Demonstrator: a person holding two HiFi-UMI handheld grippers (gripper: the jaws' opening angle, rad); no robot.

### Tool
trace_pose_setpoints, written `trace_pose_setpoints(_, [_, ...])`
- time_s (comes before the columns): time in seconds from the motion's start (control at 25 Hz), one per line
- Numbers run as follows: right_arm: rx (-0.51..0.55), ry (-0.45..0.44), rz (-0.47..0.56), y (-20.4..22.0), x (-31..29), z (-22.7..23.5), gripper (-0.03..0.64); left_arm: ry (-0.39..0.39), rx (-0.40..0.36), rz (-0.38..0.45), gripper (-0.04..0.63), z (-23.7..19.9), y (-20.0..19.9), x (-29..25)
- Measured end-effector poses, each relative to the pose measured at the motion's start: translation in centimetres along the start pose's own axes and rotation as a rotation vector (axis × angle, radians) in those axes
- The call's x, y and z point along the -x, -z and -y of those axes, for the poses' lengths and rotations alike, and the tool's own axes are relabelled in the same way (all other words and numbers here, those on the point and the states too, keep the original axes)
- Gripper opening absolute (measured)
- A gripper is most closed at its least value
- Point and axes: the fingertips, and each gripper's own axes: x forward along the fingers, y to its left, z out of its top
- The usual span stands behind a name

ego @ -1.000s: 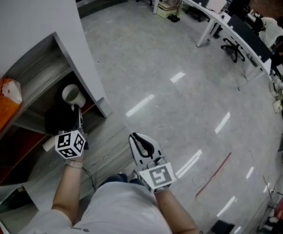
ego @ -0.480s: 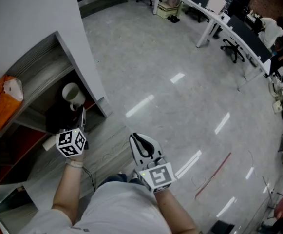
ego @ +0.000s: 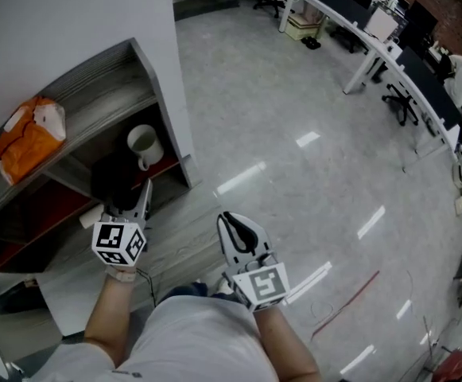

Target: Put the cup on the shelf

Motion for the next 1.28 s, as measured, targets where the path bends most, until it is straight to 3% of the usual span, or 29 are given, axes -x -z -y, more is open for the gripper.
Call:
trace_pose_setpoints(0.12, [-0.002,-0.049,0.006,-0.4,-1.0,-1.4,0.041,0.013,0.029,0.01,0.075,0.2,-0.6,2.2])
trace_pose_setpoints(0.32, [0.022,-0.148,-0.021,0.3,-2.1,-3.9,0.041,-0.002,0.058,0.013,0.02,0.2,-0.9,5.9])
trace_pose_setpoints(0.68, [0.03,-0.29,0.018,-0.6,-4.1,-9.0,0.041,0.018,0.115,-0.003,0.015,0.7,-0.5,11.6])
trace_pose_setpoints(1.0, [0.057,-0.404,-0.009,0.8,-4.7,-12.8,0.041,-0.001,0.125,0.0,0.015,1.1,0.1,15.2])
trace_pose_setpoints(1.28, [0.049,-0.455,0.0,0.7,-4.9,-15.3,0.041,-0.029,0.139,-0.004,0.015,0.9,1.0,17.4])
